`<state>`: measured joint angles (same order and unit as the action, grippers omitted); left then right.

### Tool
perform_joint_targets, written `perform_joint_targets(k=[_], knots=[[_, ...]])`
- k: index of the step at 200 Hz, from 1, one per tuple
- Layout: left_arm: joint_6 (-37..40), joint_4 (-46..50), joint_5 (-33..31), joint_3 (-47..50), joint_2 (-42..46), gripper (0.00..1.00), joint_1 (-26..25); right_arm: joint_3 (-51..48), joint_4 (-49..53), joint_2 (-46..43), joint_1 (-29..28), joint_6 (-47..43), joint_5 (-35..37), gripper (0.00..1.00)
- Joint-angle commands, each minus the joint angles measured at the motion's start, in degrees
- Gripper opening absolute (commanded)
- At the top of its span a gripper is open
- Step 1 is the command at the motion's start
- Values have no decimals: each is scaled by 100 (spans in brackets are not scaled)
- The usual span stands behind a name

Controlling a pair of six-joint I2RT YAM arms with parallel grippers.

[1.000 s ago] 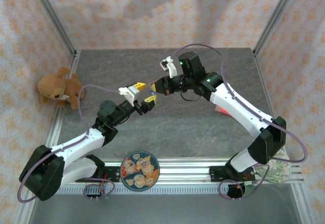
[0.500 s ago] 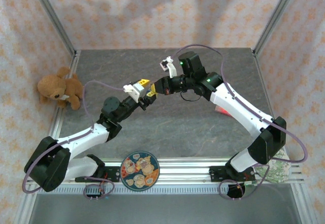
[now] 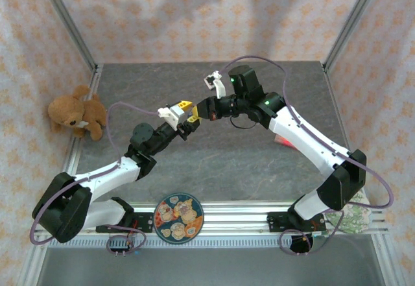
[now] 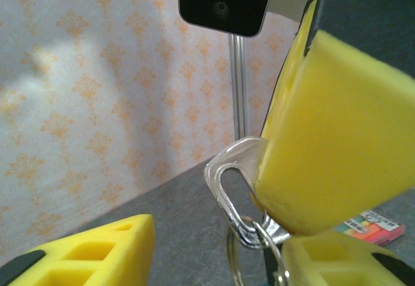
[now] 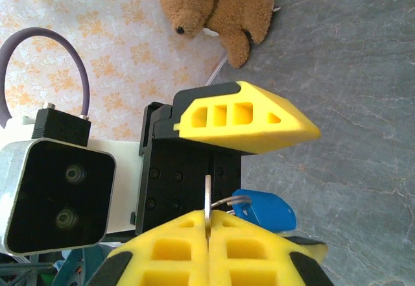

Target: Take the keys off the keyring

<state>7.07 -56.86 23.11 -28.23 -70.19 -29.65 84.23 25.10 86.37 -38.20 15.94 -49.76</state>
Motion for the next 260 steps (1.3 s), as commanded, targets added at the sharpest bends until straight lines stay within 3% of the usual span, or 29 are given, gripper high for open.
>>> perform_joint_targets(k=[1, 22, 97, 145, 218, 239, 260], knots=[[-47, -360, 53, -78, -71, 42, -39, 100, -199, -207, 14, 58, 26, 0], [-65, -379, 71, -100, -111, 34, -40, 103, -199, -215, 14, 60, 27, 0], [-90, -676, -75, -96, -221, 31, -33, 61, -288, -278, 14, 135, -14, 0], [-48, -729, -67, -148, -173, 17, -34, 0, -365, -321, 14, 177, -47, 0], [48, -521, 62, -200, 101, 19, -33, -100, -530, -359, 22, 264, -111, 0], [78, -493, 66, -226, 139, 24, -39, -110, -568, -357, 23, 287, -148, 0], [123, -432, 139, -260, 138, 18, -37, -122, -574, -377, 23, 306, -155, 0]])
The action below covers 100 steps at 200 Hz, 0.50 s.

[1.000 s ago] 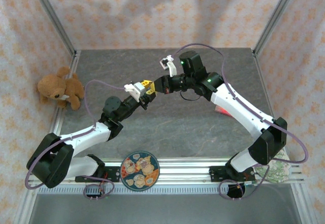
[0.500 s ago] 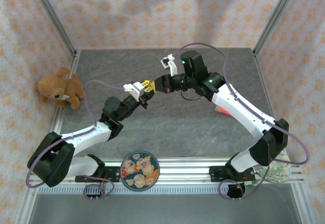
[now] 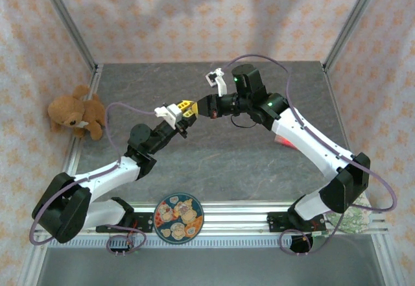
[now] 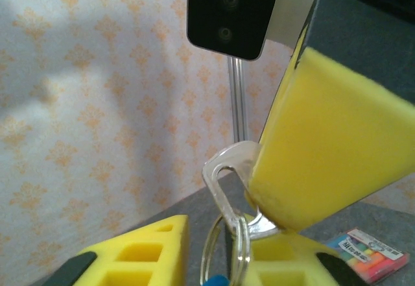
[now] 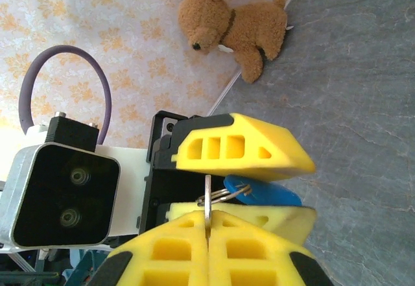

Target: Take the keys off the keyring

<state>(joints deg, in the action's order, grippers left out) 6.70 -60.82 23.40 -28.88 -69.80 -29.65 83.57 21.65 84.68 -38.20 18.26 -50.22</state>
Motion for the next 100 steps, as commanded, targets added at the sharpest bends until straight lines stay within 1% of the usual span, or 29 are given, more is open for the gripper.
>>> perform_joint_targets(k=[1, 18, 36, 45, 83, 100], knots=[[158, -36, 111, -195, 103, 17, -39, -54, -230, -212, 23, 78, -110, 0], [172, 9, 168, -205, 106, 9, -32, -67, -235, -231, 27, 73, -103, 0], [182, 57, 152, -210, 124, 8, -35, -65, -275, -254, 40, 84, -111, 0], [183, 73, 143, -214, 125, 6, -32, -62, -284, -264, 56, 90, -117, 0], [183, 123, 56, -196, 161, 7, -34, -88, -363, -293, 102, 159, -163, 0], [184, 114, 42, -204, 152, 12, -40, -102, -391, -283, 101, 179, -199, 0]])
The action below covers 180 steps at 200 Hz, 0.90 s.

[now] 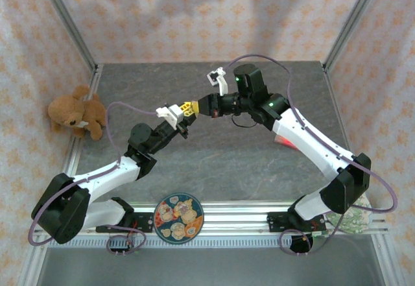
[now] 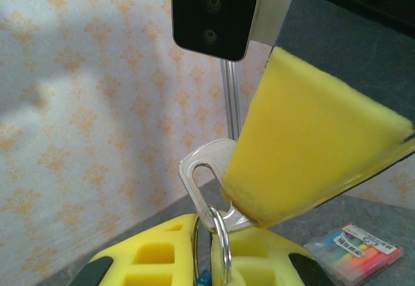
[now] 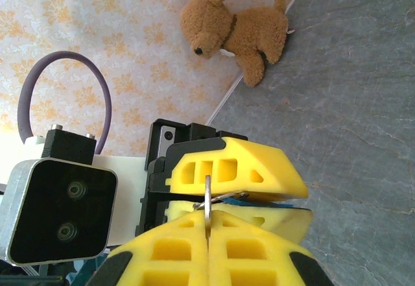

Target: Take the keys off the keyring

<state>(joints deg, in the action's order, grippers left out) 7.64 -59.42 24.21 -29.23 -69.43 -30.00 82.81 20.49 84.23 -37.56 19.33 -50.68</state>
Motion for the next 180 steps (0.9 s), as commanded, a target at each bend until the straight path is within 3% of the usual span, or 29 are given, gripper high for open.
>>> perform_joint_targets(k=[1, 64, 75, 114, 157, 180], knots=[[89, -26, -39, -170, 114, 12, -1, -27, -274, -239, 38, 71, -158, 0], [115, -48, -15, -250, 5, 14, 2, -83, -361, -283, 47, 126, -182, 0], [124, -45, -5, -233, 3, 8, 3, -85, -376, -300, 47, 123, -180, 0], [34, -49, 14, -206, 75, 0, 13, -113, -344, -323, 47, 91, -138, 0], [-571, 730, 469, -421, 343, 0, 280, -291, -393, -536, 56, -256, 156, 0], [-791, 1125, 597, -500, 540, 0, 334, -741, -893, -932, 56, -658, 419, 0]])
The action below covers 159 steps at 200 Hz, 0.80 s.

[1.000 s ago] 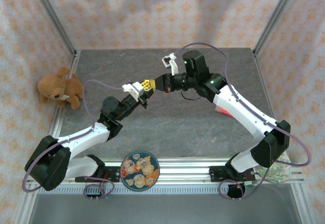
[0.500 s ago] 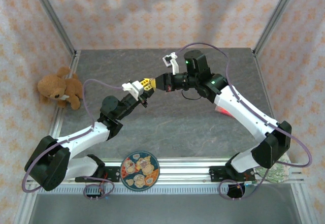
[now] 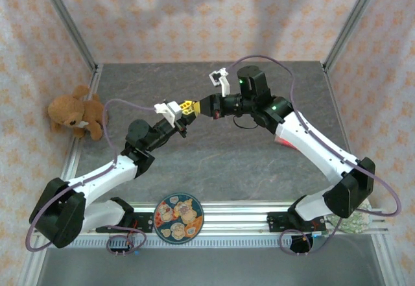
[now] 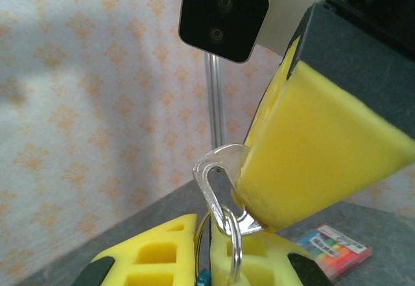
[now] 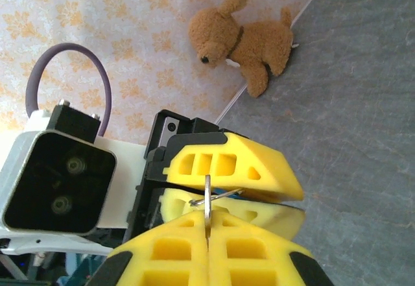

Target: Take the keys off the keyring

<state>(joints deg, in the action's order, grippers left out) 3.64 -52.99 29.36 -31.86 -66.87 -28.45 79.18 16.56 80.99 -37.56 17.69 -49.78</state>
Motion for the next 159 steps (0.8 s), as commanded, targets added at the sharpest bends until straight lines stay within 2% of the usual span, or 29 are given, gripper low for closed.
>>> perform_joint_targets(k=[1, 22, 74, 103, 131, 159], knots=[[-400, 513, 84, -249, 295, 0, 180, -399, -528, -627, 56, -512, 338, 0], [-475, 1075, 245, -410, 499, 0, 185, -847, -1019, -1041, 49, -926, 547, 0], [-756, 2248, 631, -988, 737, 0, 230, -1512, -1275, -1816, 23, -2405, 773, 0], [-796, 3038, 742, -1392, 756, 0, 257, -1715, -1137, -2258, -210, -3505, 872, 0], [-1022, 3109, 882, -1526, 746, 0, 342, -1644, -669, -2441, -475, -4344, 742, 0], [-1023, 3578, 894, -1780, 694, 0, 379, -1616, -296, -2581, -737, -4950, 550, 0]])
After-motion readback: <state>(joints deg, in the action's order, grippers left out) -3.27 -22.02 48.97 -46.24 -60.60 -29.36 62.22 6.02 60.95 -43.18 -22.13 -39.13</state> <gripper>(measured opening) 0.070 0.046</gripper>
